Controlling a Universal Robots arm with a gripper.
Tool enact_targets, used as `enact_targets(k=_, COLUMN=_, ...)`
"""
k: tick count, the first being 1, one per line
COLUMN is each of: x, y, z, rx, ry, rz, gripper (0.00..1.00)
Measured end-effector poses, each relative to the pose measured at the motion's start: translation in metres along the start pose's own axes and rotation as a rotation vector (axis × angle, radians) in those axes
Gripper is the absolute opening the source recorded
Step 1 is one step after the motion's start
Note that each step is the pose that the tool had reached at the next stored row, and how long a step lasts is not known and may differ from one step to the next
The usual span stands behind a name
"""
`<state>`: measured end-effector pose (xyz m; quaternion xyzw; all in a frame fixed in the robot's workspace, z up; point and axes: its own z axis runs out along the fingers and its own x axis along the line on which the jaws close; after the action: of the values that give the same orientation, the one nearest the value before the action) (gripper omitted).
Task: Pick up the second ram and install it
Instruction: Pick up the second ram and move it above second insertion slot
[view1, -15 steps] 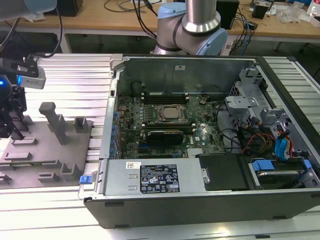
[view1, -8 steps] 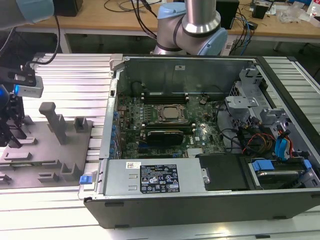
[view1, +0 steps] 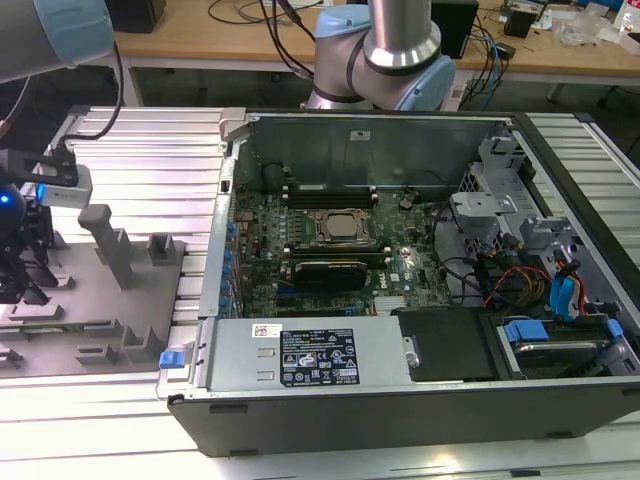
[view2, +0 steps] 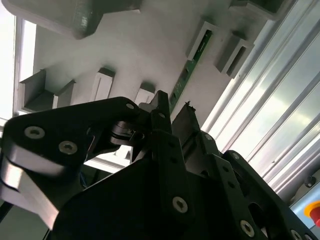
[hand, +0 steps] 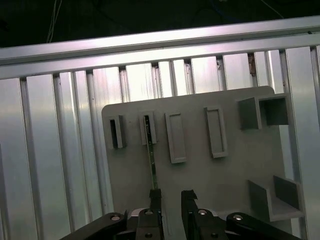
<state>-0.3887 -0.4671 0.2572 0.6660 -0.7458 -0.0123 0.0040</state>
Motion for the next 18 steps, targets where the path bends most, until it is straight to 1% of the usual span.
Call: enact_targets(k=18, x=0.0006, y=-0.0005, z=0.0183, rx=0.0001, ry=0.0006, rz=0.000, gripper=0.30)
